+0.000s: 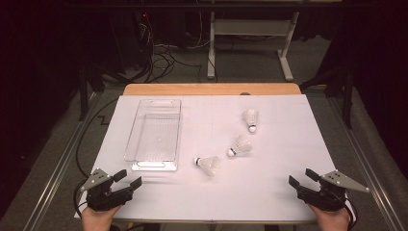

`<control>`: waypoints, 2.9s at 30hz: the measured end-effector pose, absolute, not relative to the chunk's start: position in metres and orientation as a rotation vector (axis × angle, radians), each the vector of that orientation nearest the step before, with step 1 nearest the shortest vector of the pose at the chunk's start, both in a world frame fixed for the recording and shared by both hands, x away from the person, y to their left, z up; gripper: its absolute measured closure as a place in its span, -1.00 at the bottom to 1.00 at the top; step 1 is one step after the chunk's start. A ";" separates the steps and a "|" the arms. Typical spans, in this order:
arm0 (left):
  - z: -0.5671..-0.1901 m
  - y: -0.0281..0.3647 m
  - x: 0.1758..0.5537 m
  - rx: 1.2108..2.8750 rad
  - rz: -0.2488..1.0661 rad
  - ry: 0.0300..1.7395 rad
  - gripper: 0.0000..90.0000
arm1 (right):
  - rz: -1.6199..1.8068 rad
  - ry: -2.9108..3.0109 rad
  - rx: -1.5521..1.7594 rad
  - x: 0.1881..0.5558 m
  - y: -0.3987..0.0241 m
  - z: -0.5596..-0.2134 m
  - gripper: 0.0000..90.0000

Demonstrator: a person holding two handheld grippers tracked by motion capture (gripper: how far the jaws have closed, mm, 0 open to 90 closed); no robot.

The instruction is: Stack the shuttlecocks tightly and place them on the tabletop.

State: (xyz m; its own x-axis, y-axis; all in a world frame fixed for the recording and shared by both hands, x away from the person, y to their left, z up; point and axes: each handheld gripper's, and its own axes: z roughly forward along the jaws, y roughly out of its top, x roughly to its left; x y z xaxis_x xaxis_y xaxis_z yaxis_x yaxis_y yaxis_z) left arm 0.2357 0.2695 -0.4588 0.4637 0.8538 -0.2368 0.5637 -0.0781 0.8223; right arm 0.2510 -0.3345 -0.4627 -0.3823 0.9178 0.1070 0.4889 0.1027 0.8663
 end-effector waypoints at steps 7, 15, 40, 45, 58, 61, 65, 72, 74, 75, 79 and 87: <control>-0.458 0.268 0.235 1.764 0.377 1.204 -0.31 | 1.221 1.919 1.371 0.251 -0.334 -0.463 -0.38; -0.456 0.268 0.235 1.750 0.379 1.205 -0.31 | 1.222 1.917 1.374 0.251 -0.335 -0.462 -0.38; -0.452 0.255 0.233 1.766 0.330 1.161 -0.25 | 1.224 1.915 1.374 0.250 -0.335 -0.463 -0.37; -0.450 0.248 0.232 1.791 0.340 1.140 -0.25 | 1.224 1.915 1.376 0.250 -0.335 -0.463 -0.37; -0.450 0.235 0.233 1.820 0.328 1.102 -0.24 | 1.222 1.914 1.376 0.250 -0.334 -0.463 -0.37; -0.449 0.233 0.233 1.821 0.330 1.095 -0.23 | 1.221 1.915 1.375 0.250 -0.334 -0.463 -0.37; -0.448 0.229 0.232 1.823 0.331 1.083 -0.22 | 1.221 1.914 1.376 0.250 -0.334 -0.463 -0.37; -0.449 0.224 0.233 1.841 0.318 1.075 -0.22 | 1.222 1.915 1.375 0.250 -0.334 -0.463 -0.37; -0.449 0.222 0.233 1.840 0.304 1.071 -0.22 | 1.222 1.915 1.374 0.250 -0.334 -0.463 -0.37; -0.449 0.222 0.233 1.840 0.302 1.070 -0.22 | 1.222 1.915 1.374 0.250 -0.334 -0.463 -0.37; -0.448 0.219 0.233 1.845 0.293 1.064 -0.22 | 1.222 1.916 1.373 0.250 -0.334 -0.463 -0.37; -0.447 0.211 0.231 1.870 0.294 1.047 -0.21 | 1.223 1.919 1.372 0.250 -0.334 -0.463 -0.37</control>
